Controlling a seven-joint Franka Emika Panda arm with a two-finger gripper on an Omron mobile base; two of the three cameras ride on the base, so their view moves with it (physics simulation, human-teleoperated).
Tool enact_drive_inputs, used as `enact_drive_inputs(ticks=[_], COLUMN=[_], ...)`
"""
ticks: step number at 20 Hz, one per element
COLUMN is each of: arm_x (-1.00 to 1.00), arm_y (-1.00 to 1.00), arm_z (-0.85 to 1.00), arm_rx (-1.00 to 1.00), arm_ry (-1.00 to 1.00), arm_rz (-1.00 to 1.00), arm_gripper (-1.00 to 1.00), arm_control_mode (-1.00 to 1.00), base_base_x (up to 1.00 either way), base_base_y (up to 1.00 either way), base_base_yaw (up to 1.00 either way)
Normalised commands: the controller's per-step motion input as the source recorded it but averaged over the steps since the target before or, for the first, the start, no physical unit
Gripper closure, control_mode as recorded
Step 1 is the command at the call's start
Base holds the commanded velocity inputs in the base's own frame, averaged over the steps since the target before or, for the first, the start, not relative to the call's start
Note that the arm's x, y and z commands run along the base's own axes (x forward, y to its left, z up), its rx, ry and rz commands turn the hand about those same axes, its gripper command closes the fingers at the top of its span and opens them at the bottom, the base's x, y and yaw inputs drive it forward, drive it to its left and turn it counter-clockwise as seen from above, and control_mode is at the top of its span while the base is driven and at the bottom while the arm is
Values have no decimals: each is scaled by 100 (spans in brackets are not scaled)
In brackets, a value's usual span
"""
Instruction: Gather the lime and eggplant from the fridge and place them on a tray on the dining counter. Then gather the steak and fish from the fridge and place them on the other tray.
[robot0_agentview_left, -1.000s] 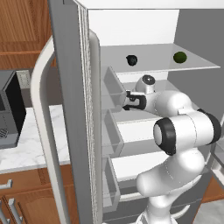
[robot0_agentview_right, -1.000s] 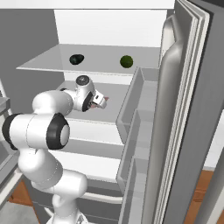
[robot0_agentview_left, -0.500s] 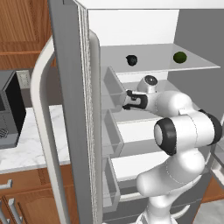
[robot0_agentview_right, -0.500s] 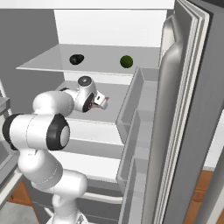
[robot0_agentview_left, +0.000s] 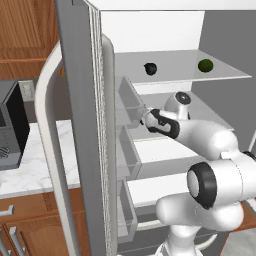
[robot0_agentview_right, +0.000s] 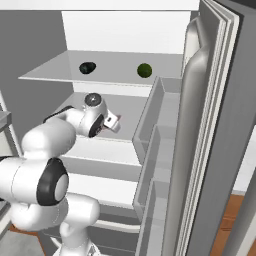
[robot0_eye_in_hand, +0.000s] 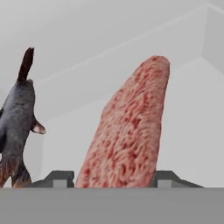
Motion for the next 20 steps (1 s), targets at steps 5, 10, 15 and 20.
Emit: enact_drive_inputs(ticks=[5, 10, 15, 20], arm_x=[-84, -87, -86, -77], arm_y=[0, 0, 0, 0], arm_z=[82, 74, 63, 36], arm_rx=[0, 0, 0, -1], arm_ry=[-5, 0, 2, 18], arm_rz=[0, 0, 0, 1], arm_gripper=[100, 100, 100, 100], arm_control_mode=[-100, -100, -100, -100], base_base_x=[0, 0, 0, 0], base_base_y=[0, 0, 0, 0], base_base_yaw=[0, 0, 0, 0])
